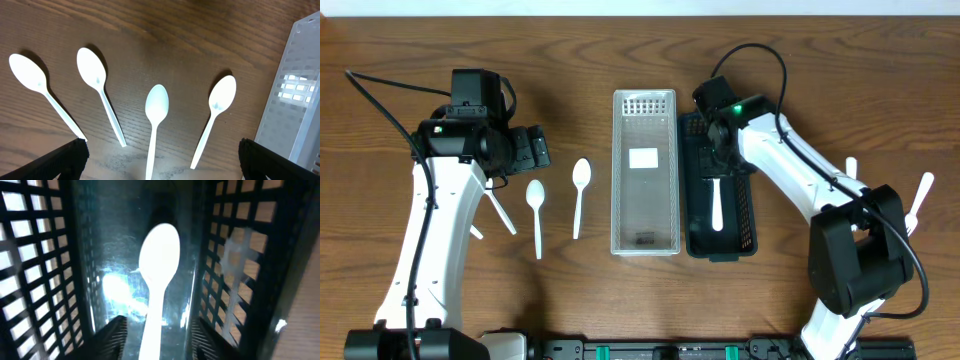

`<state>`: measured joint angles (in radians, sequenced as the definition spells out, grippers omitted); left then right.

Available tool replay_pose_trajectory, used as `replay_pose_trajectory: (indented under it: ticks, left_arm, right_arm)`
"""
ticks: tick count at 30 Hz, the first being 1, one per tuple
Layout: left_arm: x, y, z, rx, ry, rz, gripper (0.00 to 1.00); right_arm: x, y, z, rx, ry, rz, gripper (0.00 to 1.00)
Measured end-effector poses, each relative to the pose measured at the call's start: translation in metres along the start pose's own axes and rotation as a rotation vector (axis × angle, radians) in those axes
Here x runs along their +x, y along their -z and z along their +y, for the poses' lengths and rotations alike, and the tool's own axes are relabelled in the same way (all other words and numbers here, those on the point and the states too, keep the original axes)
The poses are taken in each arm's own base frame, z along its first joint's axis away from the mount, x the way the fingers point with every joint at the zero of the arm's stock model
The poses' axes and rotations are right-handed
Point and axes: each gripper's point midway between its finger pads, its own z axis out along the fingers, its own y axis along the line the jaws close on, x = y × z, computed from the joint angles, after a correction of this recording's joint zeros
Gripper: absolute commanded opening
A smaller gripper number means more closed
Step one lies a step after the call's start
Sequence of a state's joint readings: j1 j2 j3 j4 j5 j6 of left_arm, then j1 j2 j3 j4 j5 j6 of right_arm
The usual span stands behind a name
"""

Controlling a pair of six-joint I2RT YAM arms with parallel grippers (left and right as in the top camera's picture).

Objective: Pack container
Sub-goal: 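Carry the spoon with the right gripper into the black basket and release, then move the right gripper back and grasp a white fork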

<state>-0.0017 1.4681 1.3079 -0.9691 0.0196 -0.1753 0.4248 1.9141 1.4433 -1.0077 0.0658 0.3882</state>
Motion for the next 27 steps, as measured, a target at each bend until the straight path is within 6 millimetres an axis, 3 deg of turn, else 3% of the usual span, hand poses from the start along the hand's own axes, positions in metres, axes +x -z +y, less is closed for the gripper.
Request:
replay_pose_trajectory:
  ticks: [4, 6, 8, 9, 12, 15, 17, 20, 24, 27]
  left_arm:
    - [0.0, 0.0, 0.0, 0.0, 0.0, 0.0, 0.98]
    - [0.0, 0.0, 0.0, 0.0, 0.0, 0.0, 0.98]
    - [0.0, 0.0, 0.0, 0.0, 0.0, 0.0, 0.98]
    - [0.0, 0.0, 0.0, 0.0, 0.0, 0.0, 0.98]
    - [0.0, 0.0, 0.0, 0.0, 0.0, 0.0, 0.98]
    - [0.0, 0.0, 0.0, 0.0, 0.0, 0.0, 0.98]
    - [0.0, 0.0, 0.0, 0.0, 0.0, 0.0, 0.98]
    - [0.0, 0.0, 0.0, 0.0, 0.0, 0.0, 0.98]
    - [0.0, 0.0, 0.0, 0.0, 0.0, 0.0, 0.98]
    - [0.0, 0.0, 0.0, 0.0, 0.0, 0.0, 0.98]
  right_arm:
    - [-0.018, 0.035, 0.002, -0.013, 0.001, -0.04, 0.47]
    - [-0.034, 0.064, -0.002, -0.033, -0.019, -0.103, 0.47]
    - [-0.052, 0.105, -0.02, -0.059, -0.07, -0.2, 0.47]
    - [-0.058, 0.123, -0.033, -0.065, -0.1, -0.244, 0.47]
    - [-0.061, 0.179, -0.101, -0.051, -0.241, -0.376, 0.49]
    - [-0.037, 0.202, -0.176, 0.027, -0.394, -0.39, 0.53]
    - [-0.023, 0.197, -0.213, 0.069, -0.47, -0.356, 0.6]
    - [-0.002, 0.163, -0.25, 0.112, -0.542, -0.259, 0.8]
    - [0.026, 0.097, -0.273, 0.131, -0.563, -0.128, 0.93]
    - [0.045, 0.056, -0.273, 0.129, -0.544, -0.063, 0.95]
